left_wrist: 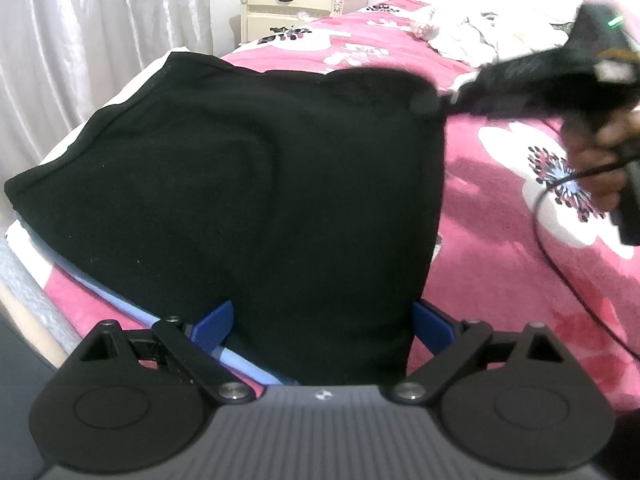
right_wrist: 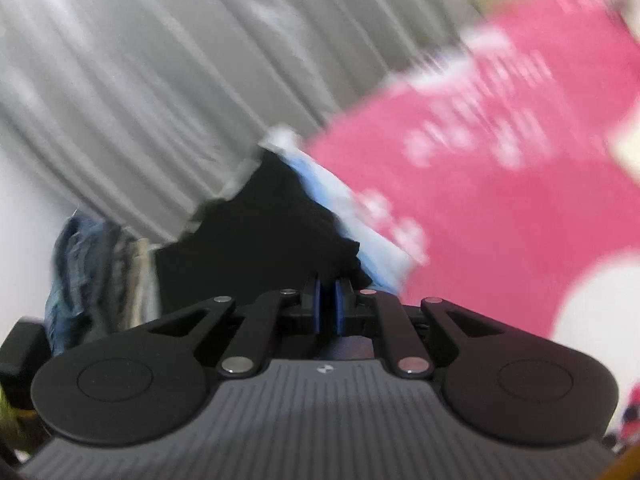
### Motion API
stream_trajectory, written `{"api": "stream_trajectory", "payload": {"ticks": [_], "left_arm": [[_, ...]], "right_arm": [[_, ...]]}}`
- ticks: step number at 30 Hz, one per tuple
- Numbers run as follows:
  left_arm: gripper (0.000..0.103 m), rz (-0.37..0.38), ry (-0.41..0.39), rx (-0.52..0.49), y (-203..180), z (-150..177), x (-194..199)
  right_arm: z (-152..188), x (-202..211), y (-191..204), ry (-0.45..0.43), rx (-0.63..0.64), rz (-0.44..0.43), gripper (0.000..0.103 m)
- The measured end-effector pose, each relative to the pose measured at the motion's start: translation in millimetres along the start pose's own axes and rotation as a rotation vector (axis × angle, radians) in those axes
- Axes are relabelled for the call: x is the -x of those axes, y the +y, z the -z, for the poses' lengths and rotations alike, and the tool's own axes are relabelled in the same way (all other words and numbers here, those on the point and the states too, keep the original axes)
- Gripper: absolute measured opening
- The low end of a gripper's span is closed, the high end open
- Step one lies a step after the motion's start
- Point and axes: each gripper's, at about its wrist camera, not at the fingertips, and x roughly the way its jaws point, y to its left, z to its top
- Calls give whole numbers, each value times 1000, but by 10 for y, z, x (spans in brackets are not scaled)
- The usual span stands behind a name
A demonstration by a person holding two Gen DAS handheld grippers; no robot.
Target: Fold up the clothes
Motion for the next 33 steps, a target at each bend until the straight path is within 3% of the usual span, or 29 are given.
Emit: {"api": "stream_trajectory", "payload": {"ticks": [2, 4, 9, 14, 16, 19, 22, 24, 29, 31, 33], "left_arm": [[95, 1, 1, -8, 5, 7, 3], [95, 9, 0, -14, 25, 19, 14], [94, 35, 9, 2, 120, -57, 135], [94, 68, -69, 66, 268, -204, 352], [94, 73, -55, 84, 262, -216, 283], [92, 52, 10, 73, 197, -109, 95], [92, 19, 18, 14, 106, -38, 62], [91, 35, -16, -4, 116, -127, 171], [92, 34, -124, 29, 233, -402, 337], [92, -27, -114, 73, 314, -476, 206], [94, -132, -36, 119, 431, -494, -61]], "right_arm": [[29, 29, -175, -23, -86, -4, 10], [57, 62, -347, -47, -172, -8, 23], [-114, 355, -316, -135, -70, 159, 27], [-188, 534, 93, -214, 170, 72, 25], [-109, 415, 324, -198, 312, 29, 25], [95, 67, 546, -95, 468, 25, 25], [263, -224, 530, 36, 562, 174, 21], [276, -169, 568, 27, 579, 200, 20], [120, 9, 741, -84, 567, 143, 21], [107, -71, 739, -88, 547, 134, 21], [160, -152, 655, -45, 520, 173, 20]]}}
